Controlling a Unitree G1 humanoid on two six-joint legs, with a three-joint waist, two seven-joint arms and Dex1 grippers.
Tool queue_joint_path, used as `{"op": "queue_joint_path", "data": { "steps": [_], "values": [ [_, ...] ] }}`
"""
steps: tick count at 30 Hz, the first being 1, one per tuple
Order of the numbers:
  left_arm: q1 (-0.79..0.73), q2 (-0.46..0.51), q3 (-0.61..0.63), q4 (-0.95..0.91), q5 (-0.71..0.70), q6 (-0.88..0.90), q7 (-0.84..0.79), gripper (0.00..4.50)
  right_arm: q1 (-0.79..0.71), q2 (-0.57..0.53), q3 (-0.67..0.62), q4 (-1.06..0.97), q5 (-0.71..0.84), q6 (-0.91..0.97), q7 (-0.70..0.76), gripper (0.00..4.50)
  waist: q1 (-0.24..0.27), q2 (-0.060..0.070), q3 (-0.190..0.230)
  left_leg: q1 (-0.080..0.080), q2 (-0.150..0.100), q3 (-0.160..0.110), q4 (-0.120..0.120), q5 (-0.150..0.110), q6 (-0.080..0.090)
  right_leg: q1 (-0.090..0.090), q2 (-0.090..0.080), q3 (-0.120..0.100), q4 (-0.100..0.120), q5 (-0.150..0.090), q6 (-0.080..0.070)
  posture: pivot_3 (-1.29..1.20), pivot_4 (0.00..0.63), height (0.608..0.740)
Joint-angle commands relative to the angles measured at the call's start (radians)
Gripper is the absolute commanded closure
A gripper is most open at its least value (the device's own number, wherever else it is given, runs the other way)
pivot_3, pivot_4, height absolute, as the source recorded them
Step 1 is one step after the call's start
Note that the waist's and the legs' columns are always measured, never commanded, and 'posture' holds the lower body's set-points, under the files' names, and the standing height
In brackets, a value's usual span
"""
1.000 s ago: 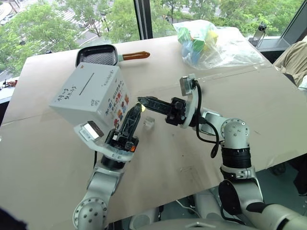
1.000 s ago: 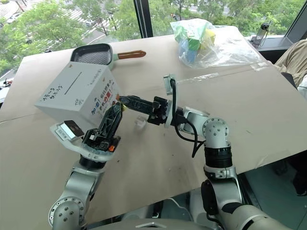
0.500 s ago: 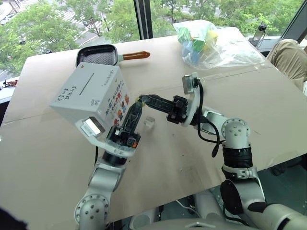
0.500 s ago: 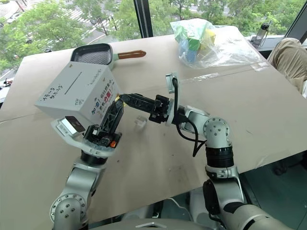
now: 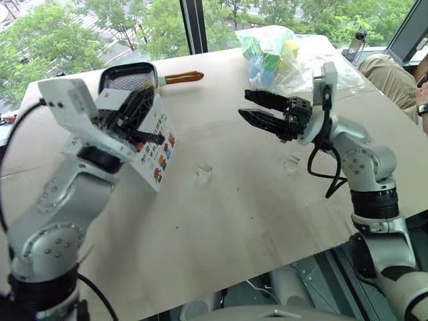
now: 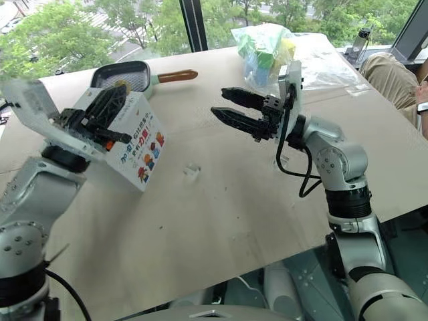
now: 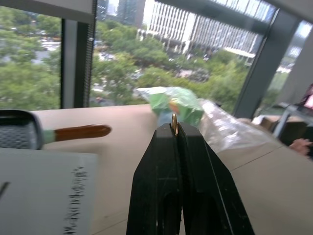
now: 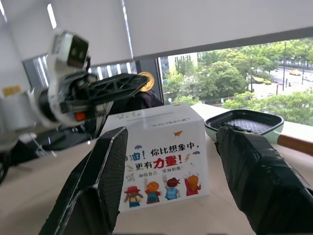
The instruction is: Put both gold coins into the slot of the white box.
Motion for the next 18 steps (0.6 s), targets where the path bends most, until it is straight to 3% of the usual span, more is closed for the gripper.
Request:
{"op": "queue_joint_path", "data": {
  "steps": [1, 8, 18],
  "values": [
    [-0.039, 0.049, 0.036, -0.01, -0.007, 0.068, 0.054, 4.5, -0.033, -0.008, 0.005, -0.005, -0.023, -0.05, 0.042, 1.4, 0.0, 0.0, 0.0, 0.0, 0.0, 0.0, 0.0, 0.0, 0.0, 0.0, -0.001, 0.0, 0.0, 0.0, 0.0, 0.0, 0.15, 0.721],
    [-0.008, 0.174, 0.116, 0.043, -0.033, 0.25, 0.084, 4.5, -0.063, -0.024, 0.012, -0.008, -0.036, -0.018, 0.059, 1.4, -0.002, 0.0, 0.0, -0.001, -0.001, -0.001, 0.0, 0.0, 0.0, -0.001, -0.002, 0.0, 0.0, 0.0, 0.0, 0.0, 0.15, 0.721],
    [0.069, 0.181, 0.193, 0.096, 0.01, 0.346, 0.028, 4.5, -0.067, -0.024, 0.014, -0.002, -0.041, 0.0, 0.049, 1.4, 0.001, 0.0, 0.0, -0.001, -0.001, -0.001, 0.0, 0.0, 0.0, -0.001, -0.002, 0.0, 0.0, 0.0, 0.0, 0.0, 0.15, 0.721]
  ]
}}
